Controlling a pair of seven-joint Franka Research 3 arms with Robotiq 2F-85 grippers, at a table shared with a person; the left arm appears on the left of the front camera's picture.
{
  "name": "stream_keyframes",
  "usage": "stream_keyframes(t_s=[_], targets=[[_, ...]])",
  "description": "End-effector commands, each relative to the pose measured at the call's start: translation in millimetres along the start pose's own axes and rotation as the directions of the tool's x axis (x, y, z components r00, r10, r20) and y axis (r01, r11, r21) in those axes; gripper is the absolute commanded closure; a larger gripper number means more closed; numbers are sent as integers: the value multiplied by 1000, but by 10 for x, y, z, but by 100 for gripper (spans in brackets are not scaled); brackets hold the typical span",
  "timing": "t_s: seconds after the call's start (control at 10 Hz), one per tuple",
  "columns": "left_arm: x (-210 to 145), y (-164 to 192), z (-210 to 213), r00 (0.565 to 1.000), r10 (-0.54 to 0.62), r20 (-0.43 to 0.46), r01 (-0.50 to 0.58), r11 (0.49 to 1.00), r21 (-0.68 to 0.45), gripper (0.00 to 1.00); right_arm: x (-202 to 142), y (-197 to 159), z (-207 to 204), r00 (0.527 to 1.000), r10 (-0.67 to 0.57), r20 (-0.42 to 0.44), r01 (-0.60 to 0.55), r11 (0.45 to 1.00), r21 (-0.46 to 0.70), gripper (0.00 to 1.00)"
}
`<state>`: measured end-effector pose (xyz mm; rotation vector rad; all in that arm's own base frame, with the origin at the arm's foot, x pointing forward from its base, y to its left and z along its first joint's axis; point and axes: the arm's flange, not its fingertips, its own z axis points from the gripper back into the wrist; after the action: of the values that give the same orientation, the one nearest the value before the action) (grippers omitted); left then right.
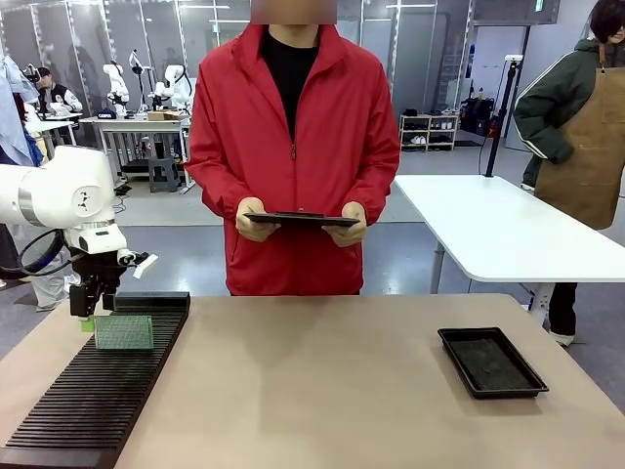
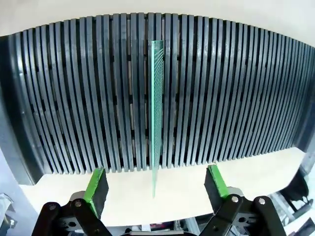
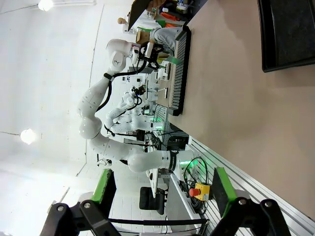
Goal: Inspect the PCB.
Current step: Pick up the Blank PCB and present it to the human.
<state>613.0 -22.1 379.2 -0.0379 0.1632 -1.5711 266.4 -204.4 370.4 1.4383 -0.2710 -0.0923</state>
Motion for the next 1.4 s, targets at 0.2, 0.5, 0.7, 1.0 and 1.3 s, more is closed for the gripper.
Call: stream_keyframes(t_s=[0.2,0.5,0.7,1.0,1.3], targets=[[-6,86,-49,998,33,48,-31,998,-49,0,-29,4,3,1000,3,-3,-3,1000,4,0],[-38,33,-109,998,31,47,-29,999,-34,80,-29,4,3,1000,3,-3,-3,1000,4,0],[-88,17,-141,998,32,60,-30,999,-33,100,-29,4,3,1000,3,-3,-3,1000,4,0],[-68,1,-125,997,17,75,-14,999,-33,100,-29,4,3,1000,3,-3,-3,1000,4,0],[-85,-6,-130,996,13,86,-10,999,-37,100,-29,4,3,1000,3,-3,-3,1000,4,0]])
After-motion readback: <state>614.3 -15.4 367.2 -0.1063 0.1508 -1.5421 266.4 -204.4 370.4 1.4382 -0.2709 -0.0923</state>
